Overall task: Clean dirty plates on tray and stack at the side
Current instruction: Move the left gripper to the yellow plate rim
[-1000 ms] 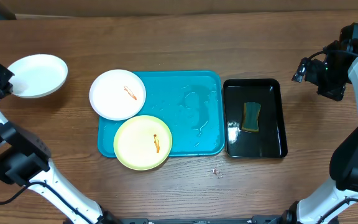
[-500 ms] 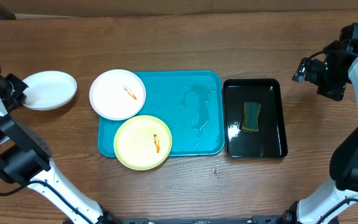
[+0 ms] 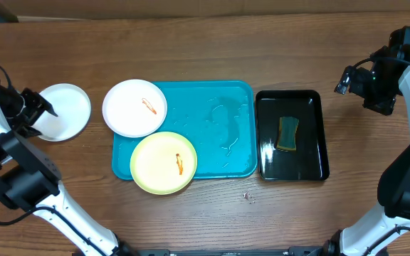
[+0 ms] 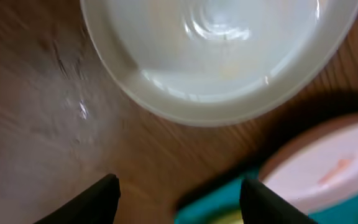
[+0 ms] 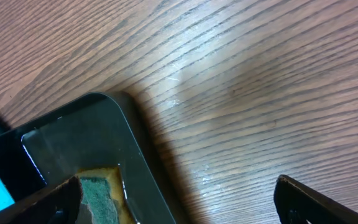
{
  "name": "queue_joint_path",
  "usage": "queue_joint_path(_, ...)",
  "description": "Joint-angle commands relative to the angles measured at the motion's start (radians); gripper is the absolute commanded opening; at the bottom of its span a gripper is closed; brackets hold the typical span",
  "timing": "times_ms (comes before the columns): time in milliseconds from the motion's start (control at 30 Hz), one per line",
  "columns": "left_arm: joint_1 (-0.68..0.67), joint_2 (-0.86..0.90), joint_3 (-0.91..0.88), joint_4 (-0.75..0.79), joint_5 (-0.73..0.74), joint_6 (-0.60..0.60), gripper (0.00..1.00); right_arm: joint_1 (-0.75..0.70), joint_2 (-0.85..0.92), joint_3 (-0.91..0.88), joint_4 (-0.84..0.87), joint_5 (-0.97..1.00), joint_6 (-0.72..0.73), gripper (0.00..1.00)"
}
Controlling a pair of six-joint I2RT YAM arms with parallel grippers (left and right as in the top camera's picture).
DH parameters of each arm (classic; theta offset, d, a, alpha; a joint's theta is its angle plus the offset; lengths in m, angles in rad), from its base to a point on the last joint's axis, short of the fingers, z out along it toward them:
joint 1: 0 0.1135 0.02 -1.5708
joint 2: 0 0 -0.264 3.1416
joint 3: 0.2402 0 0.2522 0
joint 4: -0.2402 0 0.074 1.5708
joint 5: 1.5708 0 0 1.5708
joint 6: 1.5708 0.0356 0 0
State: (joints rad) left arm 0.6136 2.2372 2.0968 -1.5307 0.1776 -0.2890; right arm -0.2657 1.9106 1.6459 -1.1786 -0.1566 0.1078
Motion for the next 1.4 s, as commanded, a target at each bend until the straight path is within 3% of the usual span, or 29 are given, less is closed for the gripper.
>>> queue_joint_path(0, -0.057, -0.101, 0.031, -0.083, 0.085, 0.060, 0.65, 0.000, -0.015, 0.017, 0.003, -0.001, -0.001, 1.00)
queue_joint_path(233, -0.262, -0.230, -0.024, -0.160, 0.074, 0.074, 0.64, 0.000, -0.015, 0.017, 0.003, -0.001, -0.001, 1.00)
queue_joint_path(467, -0.523, -0.447, -0.280, -0.159, -0.076, 0.014, 0.68, 0.000, -0.015, 0.017, 0.003, -0.001, -0.001, 1.00)
queue_joint_path(600, -0.605, -0.559, -0.431, -0.159, -0.135, -0.066, 0.68, 0.000, -0.015, 0.017, 0.003, -0.001, -0.001, 1.00)
queue_joint_path(967, -0.644, -0.877, -0.961, 0.031, -0.128, -0.282, 0.60, 0.000, -0.015, 0.017, 0.003, -0.001, -0.001, 1.00)
queue_joint_path(1367, -0.653, -0.874, -1.299, 0.404, -0.090, -0.356, 0.53, 0.000, -0.015, 0.017, 0.003, -0.001, -0.001, 1.00)
